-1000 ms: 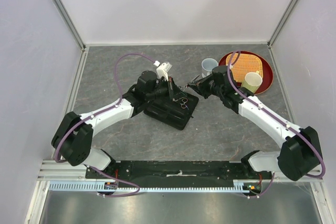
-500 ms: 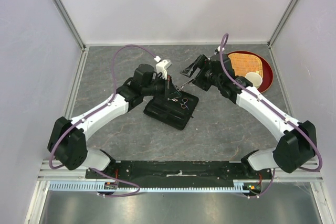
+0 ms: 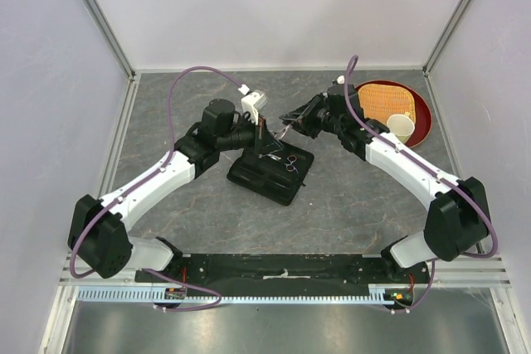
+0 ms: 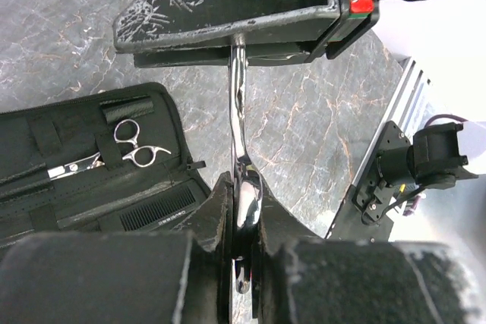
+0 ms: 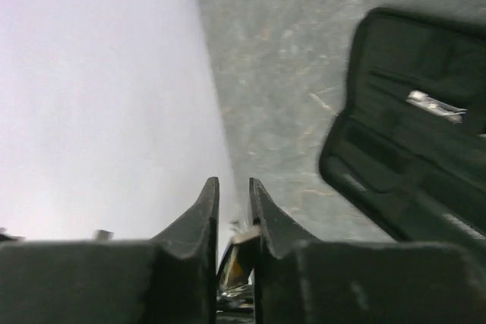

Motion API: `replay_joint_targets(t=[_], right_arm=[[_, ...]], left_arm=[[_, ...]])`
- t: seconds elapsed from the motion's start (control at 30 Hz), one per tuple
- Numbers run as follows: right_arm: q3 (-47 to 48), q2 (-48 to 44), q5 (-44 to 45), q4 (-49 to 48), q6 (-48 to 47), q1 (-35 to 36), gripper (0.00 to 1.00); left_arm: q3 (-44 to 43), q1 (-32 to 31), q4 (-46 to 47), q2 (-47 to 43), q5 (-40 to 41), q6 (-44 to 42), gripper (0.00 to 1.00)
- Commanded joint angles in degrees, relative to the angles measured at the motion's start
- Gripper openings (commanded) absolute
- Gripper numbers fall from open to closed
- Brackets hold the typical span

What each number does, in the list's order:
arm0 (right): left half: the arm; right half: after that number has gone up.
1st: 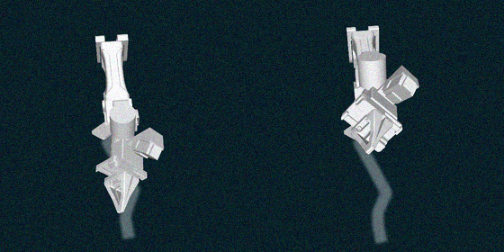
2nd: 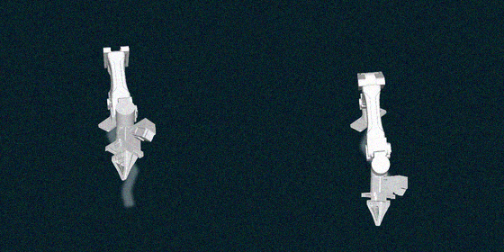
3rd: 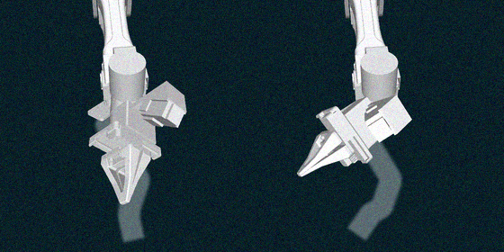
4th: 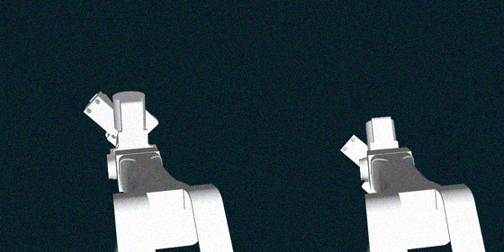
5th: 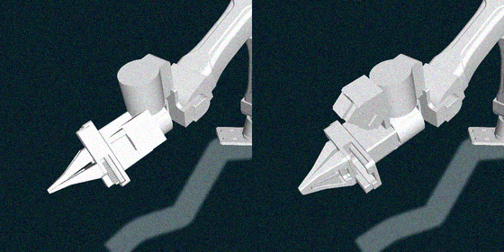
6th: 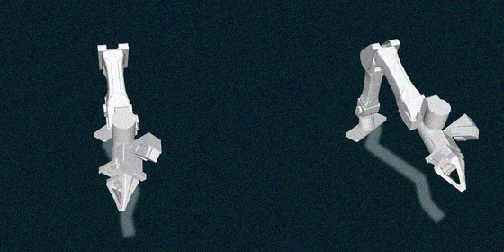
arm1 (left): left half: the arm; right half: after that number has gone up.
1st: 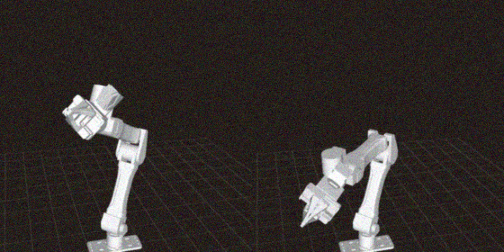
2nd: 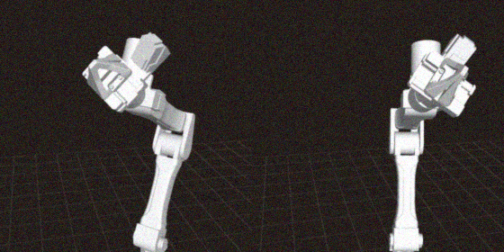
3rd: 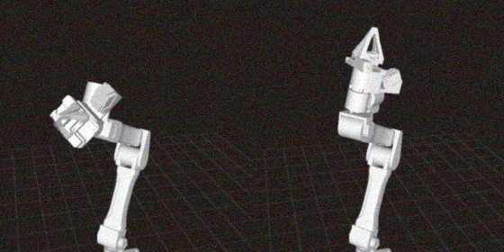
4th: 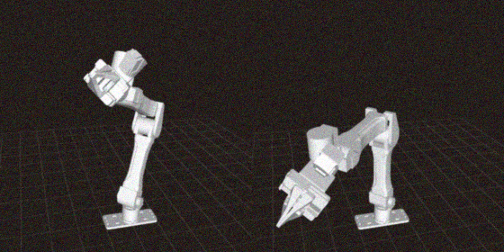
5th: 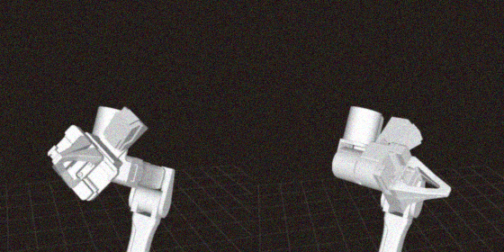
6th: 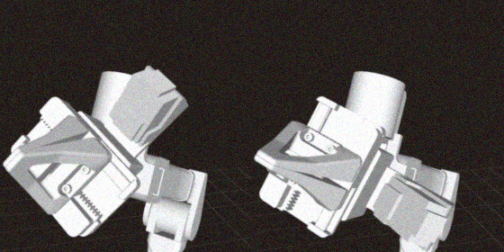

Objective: Sort the hair-cutting tools

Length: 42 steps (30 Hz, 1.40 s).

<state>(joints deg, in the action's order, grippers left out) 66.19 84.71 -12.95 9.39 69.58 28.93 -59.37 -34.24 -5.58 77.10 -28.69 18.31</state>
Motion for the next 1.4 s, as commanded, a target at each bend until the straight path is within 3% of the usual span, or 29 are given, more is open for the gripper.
replay_joint_targets(t=[0.0,0.1,0.13,0.23,0.3,0.77,0.87,0.97,1.0,1.13,1.17,1.2,1.3,1.37], right_arm=[[-2.91,-2.79,-1.90,-4.90,3.08,-0.10,0.00],[-5.02,-3.76,-1.73,-7.97,7.74,-0.10,0.00],[-5.54,-4.02,-1.55,-8.42,8.63,-0.10,0.00],[-5.81,-4.37,-0.85,-9.04,11.97,-0.10,0.00],[-6.07,-4.46,-0.67,-10.88,14.43,-0.10,0.00],[-6.43,-3.41,-2.43,-18.87,22.61,-0.36,0.00],[-6.34,-2.88,-3.13,-20.11,23.49,-0.45,0.00],[-6.17,-2.70,-3.13,-20.37,23.76,-0.54,0.00],[-6.16,-2.53,-3.22,-20.37,23.93,-0.36,0.00],[-6.25,-2.18,-3.75,-20.64,24.02,-0.45,0.00],[-6.25,-2.00,-3.84,-20.72,24.02,-0.36,0.00],[-6.17,-1.83,-3.84,-20.73,23.85,-0.36,0.00],[-5.55,-1.30,-4.10,-20.81,20.17,-0.54,0.00],[-4.15,-0.69,-4.10,-17.23,12.71,-0.63,0.24]], left_arm=[[-3.11,0.66,1.81,-3.27,5.83,-0.55,0.04],[-3.38,0.66,3.03,-4.85,7.77,-0.11,0.26],[-3.29,0.66,3.47,-5.29,8.38,0.15,0.47],[-1.54,0.66,7.32,-8.10,9.79,1.38,0.73],[0.66,0.66,10.57,-10.55,10.40,1.91,0.79],[8.13,0.66,15.77,-12.41,8.83,6.30,0.82],[8.40,0.66,16.48,-11.97,7.51,6.74,0.79],[8.40,0.66,17.01,-11.01,6.98,7.01,0.63],[8.40,0.66,17.10,-10.75,6.98,7.18,0.53],[8.14,0.66,17.45,-10.04,7.15,7.10,0.33],[8.05,0.66,17.45,-9.87,7.24,7.01,0.25],[7.87,0.66,17.19,-9.78,7.76,6.83,0.05],[5.94,0.66,13.25,-8.90,11.18,6.22,0.02],[3.92,0.84,10.96,-8.28,13.21,5.60,0.02]])
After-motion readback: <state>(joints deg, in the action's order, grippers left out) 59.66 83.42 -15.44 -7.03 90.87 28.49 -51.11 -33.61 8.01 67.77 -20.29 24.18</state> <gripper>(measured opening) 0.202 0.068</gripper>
